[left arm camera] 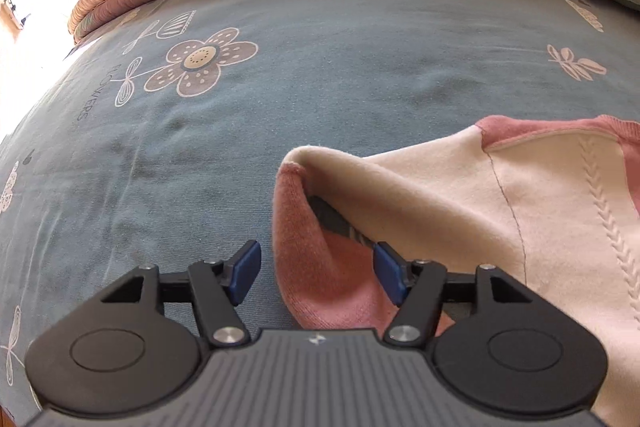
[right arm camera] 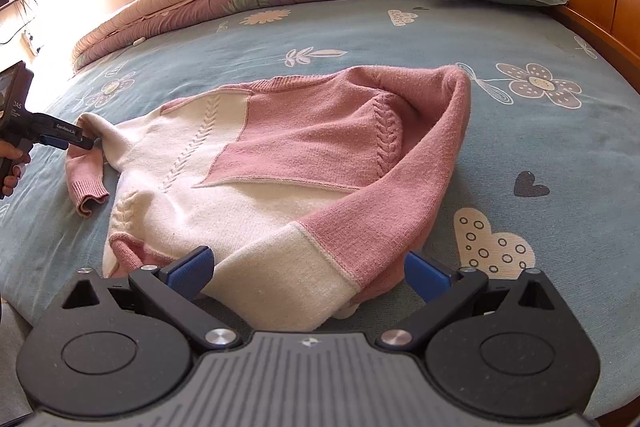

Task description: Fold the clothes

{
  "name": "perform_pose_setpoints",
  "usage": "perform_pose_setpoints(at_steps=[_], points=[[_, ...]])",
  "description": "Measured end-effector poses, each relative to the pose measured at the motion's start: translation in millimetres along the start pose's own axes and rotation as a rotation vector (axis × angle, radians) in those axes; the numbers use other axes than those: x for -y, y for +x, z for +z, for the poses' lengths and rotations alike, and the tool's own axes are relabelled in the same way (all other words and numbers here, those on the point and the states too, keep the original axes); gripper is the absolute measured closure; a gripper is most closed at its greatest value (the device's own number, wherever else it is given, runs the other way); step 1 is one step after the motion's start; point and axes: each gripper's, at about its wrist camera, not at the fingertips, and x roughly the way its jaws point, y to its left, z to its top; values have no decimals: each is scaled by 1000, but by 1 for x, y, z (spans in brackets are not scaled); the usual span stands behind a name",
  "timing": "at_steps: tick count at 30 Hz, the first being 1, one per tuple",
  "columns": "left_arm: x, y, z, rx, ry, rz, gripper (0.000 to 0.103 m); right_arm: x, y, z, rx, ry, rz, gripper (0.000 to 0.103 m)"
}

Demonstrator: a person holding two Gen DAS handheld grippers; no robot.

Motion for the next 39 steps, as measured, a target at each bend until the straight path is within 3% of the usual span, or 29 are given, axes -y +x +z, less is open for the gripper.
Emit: perform_pose_setpoints(at_steps=[10,17,27,39], points=[[57,-46,-24,27,120,-239,24,-6,-11,-6,11,-9,6,0],[97,-45,-31,-2,157,-332,23,5,-14,-6,18,3,-28,0],[126,-46,-41,24,183,-345,23,60,33,59,33,80,-263,0],[128,-43,-49,25,187,-356,23,95,36,59,-102,99,-299,0]])
